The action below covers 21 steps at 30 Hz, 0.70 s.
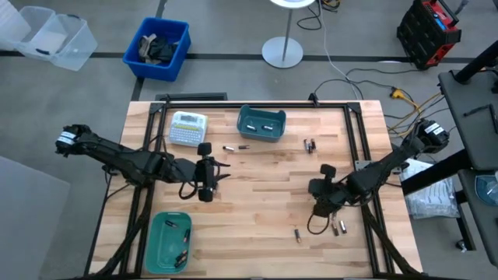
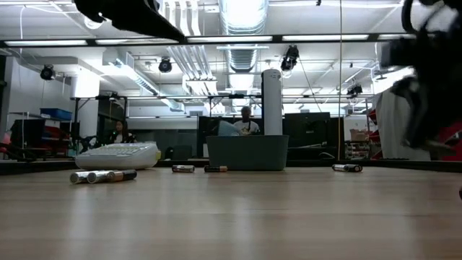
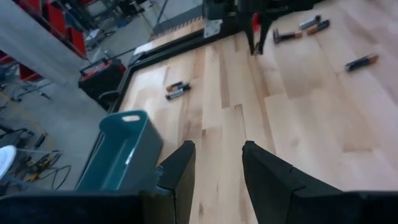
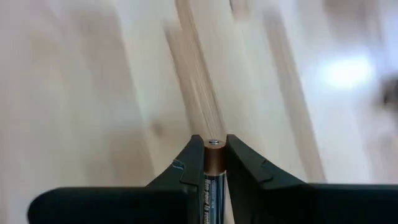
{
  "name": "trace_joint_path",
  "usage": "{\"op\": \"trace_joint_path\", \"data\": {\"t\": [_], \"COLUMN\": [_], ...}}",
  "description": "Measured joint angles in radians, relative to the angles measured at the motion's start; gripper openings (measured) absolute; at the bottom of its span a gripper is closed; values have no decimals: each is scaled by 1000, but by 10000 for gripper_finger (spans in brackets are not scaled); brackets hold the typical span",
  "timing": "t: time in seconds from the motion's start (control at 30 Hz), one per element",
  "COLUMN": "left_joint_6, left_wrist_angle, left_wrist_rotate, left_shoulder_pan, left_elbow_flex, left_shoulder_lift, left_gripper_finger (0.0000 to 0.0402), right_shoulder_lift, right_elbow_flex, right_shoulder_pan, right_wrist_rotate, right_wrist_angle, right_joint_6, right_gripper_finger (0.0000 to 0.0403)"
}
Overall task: Sort batteries
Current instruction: Put the brown battery into the green bin
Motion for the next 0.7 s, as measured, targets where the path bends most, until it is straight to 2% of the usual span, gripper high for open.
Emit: {"op": "trace_joint_path", "data": {"t": [0.13,0.27,0.43,0.7], "left_joint_6": [14,22,15,-76], "left_wrist_angle": [25,53,74,107], "left_wrist_rotate": [51,75,94,203], "left_shoulder_pan": [0,-1,-1,-20], "left_elbow_flex": [0,0,0,0], "left_shoulder_lift": [0,0,0,0], "left_gripper_finger": [115,115,115,115], "right_shoulder_lift": [-48,-72,-59,44], "right_elbow_flex": [38,38,38,37], "right_shoulder_pan": [-31,-87,-169,-287], "right_wrist_rotate": [90,82,-70,-327], "right_wrist_angle": [195,533,853,1216], "right_joint_6": [-132,-359,-601,-797], "right_gripper_finger": [34,34,34,34]}}
